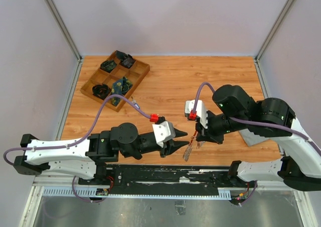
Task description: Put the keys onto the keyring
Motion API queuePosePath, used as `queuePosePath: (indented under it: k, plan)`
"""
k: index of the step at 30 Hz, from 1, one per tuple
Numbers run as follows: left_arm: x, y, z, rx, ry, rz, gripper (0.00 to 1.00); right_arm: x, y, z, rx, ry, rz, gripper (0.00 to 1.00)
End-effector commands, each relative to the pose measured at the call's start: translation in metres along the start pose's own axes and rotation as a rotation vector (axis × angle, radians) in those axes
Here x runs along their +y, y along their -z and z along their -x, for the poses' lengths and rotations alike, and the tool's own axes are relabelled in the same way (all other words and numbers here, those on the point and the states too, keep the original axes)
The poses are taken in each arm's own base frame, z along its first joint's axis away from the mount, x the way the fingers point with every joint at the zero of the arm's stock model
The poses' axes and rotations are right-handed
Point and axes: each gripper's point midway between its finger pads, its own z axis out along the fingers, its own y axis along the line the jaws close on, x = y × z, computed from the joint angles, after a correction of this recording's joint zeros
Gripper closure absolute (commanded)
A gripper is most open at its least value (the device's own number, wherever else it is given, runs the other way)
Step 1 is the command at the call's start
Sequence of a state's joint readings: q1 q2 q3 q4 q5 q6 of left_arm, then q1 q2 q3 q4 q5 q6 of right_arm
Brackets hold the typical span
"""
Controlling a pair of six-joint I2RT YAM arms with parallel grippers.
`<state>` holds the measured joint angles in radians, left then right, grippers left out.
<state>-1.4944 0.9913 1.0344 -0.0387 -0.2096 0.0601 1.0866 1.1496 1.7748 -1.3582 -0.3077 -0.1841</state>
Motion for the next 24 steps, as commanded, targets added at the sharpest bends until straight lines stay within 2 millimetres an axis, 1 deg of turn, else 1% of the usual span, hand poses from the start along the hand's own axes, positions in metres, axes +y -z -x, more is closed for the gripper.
queuePosePath:
  k: [1, 6, 18, 21, 24]
  plan:
    - [0.001, -0.003, 0.009, 0.005, -0.027, 0.000, 0.64, 0.018, 0.008, 0.005, -0.039, 0.042, 0.079, 0.99]
    - [0.000, -0.003, 0.014, -0.015, -0.026, -0.011, 0.63, 0.030, 0.007, 0.010, -0.077, 0.058, 0.148, 0.99]
    - [-0.015, -0.010, 0.013, -0.016, -0.017, -0.084, 0.64, 0.027, 0.003, 0.016, -0.096, 0.069, 0.143, 0.99]
    - [-0.016, -0.012, 0.011, -0.010, -0.019, -0.087, 0.66, 0.028, 0.004, 0.017, -0.102, 0.070, 0.144, 0.99]
    - [-0.017, -0.013, 0.011, -0.008, -0.021, -0.087, 0.71, 0.028, 0.004, 0.018, -0.109, 0.071, 0.144, 0.99]
